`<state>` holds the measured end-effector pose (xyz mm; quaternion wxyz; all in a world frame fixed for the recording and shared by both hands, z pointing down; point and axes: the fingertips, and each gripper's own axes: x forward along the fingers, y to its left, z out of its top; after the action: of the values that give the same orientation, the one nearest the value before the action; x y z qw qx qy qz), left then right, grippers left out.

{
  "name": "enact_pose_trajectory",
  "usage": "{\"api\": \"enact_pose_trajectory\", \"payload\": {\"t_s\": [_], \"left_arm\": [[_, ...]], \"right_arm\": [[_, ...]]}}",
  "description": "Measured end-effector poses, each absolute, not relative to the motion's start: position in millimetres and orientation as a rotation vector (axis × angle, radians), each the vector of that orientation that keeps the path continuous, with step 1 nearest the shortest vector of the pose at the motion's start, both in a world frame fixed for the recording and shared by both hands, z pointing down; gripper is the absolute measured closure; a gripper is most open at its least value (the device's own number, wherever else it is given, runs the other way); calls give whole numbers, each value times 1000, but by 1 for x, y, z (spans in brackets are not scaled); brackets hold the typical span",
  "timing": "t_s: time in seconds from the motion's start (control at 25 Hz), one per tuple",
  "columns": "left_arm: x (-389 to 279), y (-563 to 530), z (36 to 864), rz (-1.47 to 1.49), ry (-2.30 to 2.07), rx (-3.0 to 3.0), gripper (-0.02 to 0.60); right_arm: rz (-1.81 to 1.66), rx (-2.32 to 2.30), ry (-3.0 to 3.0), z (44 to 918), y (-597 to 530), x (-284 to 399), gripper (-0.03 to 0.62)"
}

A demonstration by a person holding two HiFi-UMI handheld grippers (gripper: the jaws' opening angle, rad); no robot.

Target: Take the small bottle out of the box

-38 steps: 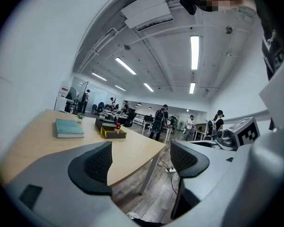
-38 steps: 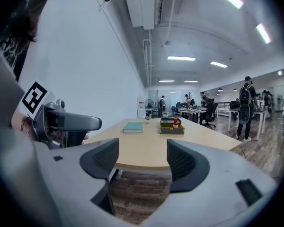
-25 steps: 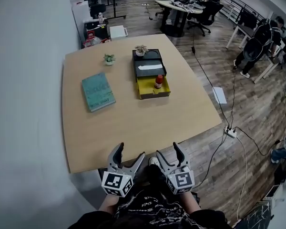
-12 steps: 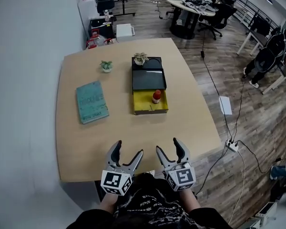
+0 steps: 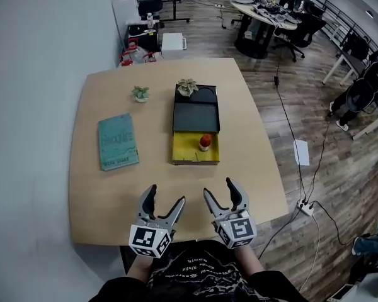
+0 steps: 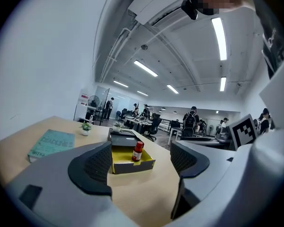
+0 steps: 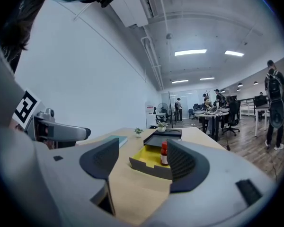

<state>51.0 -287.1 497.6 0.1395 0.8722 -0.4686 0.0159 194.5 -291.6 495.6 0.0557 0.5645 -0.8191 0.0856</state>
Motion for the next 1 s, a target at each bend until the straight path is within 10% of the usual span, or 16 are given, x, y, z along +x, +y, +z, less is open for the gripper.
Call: {"api": "enact_pose_trajectory", "payload": {"t_s": [1.0], "left_arm": [[41, -310, 498, 90, -1320, 2530, 184]], "right_arm": [[265, 1662, -2447, 500, -412, 200, 267]]}}
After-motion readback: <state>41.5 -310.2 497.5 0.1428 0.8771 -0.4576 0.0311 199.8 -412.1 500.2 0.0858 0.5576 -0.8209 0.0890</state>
